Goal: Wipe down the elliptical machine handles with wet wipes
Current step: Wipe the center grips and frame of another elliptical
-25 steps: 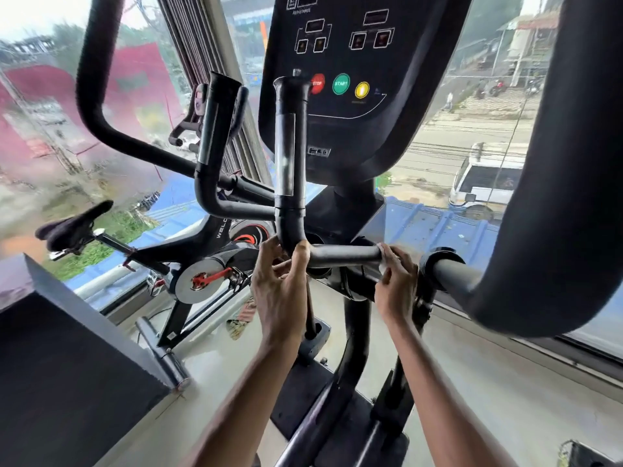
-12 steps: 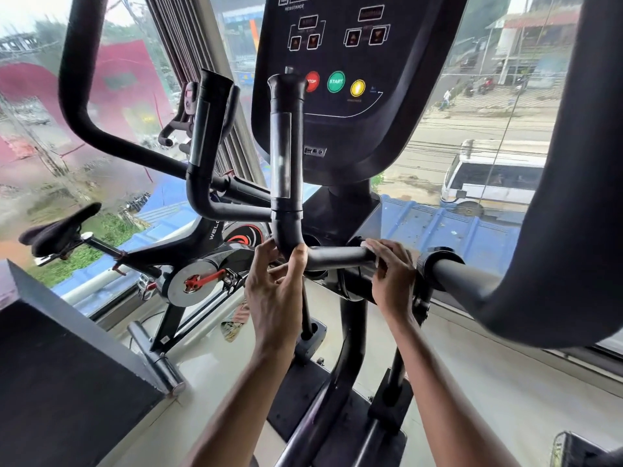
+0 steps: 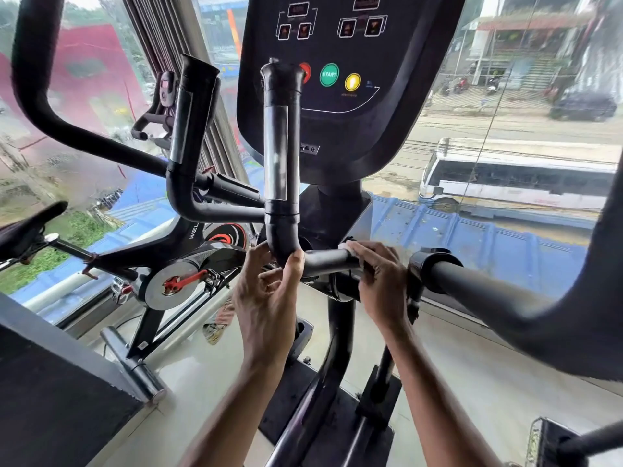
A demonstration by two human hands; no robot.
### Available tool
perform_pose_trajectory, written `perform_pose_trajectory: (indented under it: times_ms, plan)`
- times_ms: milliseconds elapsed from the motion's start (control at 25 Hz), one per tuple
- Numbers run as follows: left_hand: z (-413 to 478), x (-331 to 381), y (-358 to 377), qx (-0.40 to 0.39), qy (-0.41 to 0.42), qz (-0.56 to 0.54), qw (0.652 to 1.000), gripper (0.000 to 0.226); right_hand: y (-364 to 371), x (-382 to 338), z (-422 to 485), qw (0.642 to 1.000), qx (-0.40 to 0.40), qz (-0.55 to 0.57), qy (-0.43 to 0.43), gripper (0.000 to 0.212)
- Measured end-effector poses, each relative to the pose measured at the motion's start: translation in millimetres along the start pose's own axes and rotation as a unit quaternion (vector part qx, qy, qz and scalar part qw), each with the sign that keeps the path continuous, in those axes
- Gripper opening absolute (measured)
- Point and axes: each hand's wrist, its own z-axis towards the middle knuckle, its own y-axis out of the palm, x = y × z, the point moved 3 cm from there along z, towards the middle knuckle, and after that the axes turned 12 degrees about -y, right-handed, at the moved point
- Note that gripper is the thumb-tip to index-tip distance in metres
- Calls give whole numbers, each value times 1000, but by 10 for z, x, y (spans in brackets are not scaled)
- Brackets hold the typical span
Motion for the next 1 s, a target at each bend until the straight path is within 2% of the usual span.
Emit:
perform_pose_trajectory:
  times_ms: [120, 280, 440, 600, 720, 800, 920, 1000]
  plan:
    - [8, -6, -7, -10, 2, -6, 1000, 4, -14, -350, -141, 996, 5, 6, -84, 51]
    - [7, 13, -39, -32, -8, -13, 999, 11, 1, -352, -152, 999, 43, -1, 10, 56]
    - [36, 52, -66, -60, -9, -10, 998, 10, -2, -813, -238, 996, 56, 42, -50, 40]
    - [47, 54, -139, -63, -10, 22, 998, 21, 13, -700, -171, 997, 70, 3, 29, 45]
    - [57, 71, -177, -55, -6, 31, 998, 26, 13, -1089, -201, 994, 85, 55, -29, 35]
    - [64, 70, -186, -56, -8, 39, 998, 28, 25, -1034, -233, 993, 92, 46, -53, 33]
    - [54, 38, -164, -43, -24, 44, 998, 29, 42, -659, -190, 996, 93, -11, -3, 34]
    - [29, 36, -119, -48, -25, 21, 998, 24, 35, -688, -173, 996, 93, 4, 12, 33]
